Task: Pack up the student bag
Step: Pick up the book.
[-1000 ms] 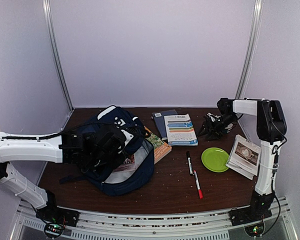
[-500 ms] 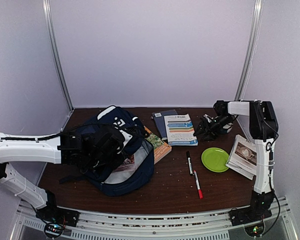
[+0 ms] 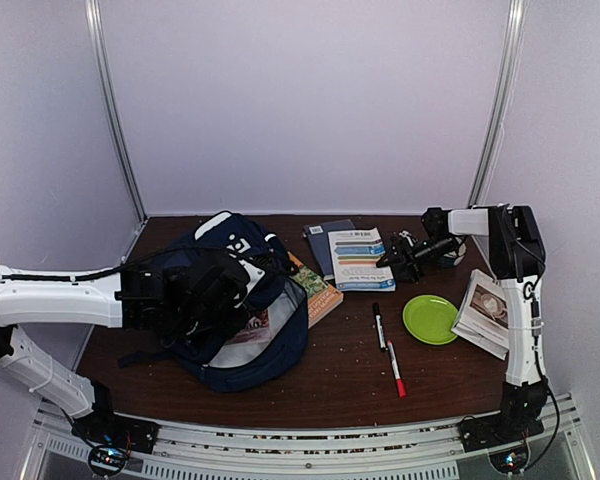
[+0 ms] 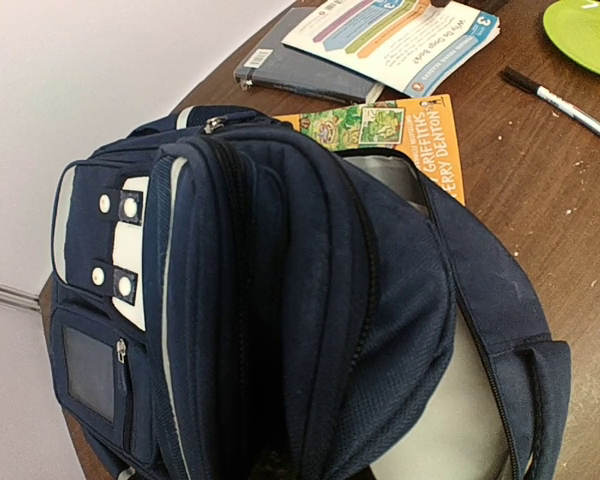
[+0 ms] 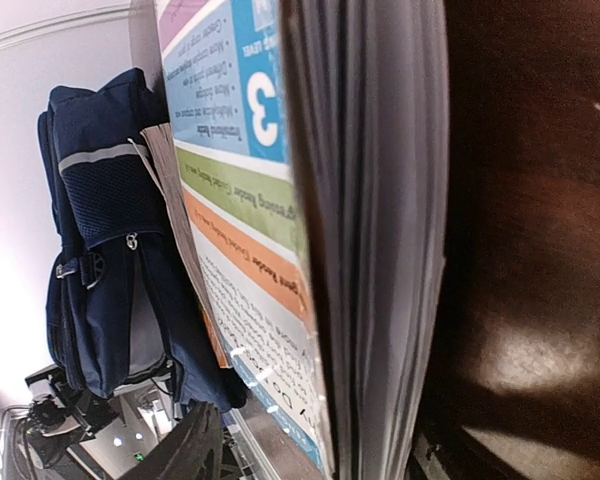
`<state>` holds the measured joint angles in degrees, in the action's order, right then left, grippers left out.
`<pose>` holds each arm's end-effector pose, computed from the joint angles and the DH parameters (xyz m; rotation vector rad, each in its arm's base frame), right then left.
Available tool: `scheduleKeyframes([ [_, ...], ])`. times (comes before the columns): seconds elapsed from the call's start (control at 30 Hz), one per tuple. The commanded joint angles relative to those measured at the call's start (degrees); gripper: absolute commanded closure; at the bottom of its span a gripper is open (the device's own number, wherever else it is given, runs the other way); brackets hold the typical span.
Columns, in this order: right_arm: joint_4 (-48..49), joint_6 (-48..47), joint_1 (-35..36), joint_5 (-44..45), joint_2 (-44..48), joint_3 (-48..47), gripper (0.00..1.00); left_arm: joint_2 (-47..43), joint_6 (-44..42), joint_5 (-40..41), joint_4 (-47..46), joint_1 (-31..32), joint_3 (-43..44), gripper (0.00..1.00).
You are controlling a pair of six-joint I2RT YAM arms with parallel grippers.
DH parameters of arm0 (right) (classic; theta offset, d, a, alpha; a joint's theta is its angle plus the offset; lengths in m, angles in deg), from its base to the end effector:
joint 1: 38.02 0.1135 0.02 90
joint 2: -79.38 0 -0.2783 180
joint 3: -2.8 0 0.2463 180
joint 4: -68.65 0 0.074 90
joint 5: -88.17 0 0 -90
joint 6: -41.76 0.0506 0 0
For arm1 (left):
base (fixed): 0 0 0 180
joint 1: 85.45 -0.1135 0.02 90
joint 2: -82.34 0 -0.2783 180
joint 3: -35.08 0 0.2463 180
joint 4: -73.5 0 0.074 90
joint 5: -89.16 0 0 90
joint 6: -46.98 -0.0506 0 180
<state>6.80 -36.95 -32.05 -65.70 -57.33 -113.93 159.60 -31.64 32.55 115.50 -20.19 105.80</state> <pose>0.4605 0.0938 0.1249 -0.0051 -2.6296 -1.6470 0.1426 -0.2429 0.2698 0.7855 2.1051 0.0014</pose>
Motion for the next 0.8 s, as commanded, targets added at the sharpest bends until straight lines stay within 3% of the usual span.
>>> scheduleKeyframes([
  [0.0,4.0,3.9,1.4,-1.6,-4.2,1.2,0.39,-1.0,0.6,0.0,-3.7,0.4,0.5,1.00],
  [0.17,8.0,6.8,1.4,-2.7,-4.3,1.3,0.46,-1.1,0.5,0.4,-3.6,0.4,0.1,1.00],
  [0.3,10.9,9.2,1.4,-3.5,-4.2,1.5,0.67,-1.3,0.3,1.3,-2.6,0.4,0.7,1.00],
  [0.57,12.5,9.5,1.4,-4.4,-1.2,3.0,0.97,-2.1,0.5,3.2,-2.1,0.4,0.8,1.00],
  [0.77,12.8,8.8,1.1,-4.8,7.6,5.4,1.00,-1.8,0.1,3.8,-2.6,0.4,1.0,1.00],
])
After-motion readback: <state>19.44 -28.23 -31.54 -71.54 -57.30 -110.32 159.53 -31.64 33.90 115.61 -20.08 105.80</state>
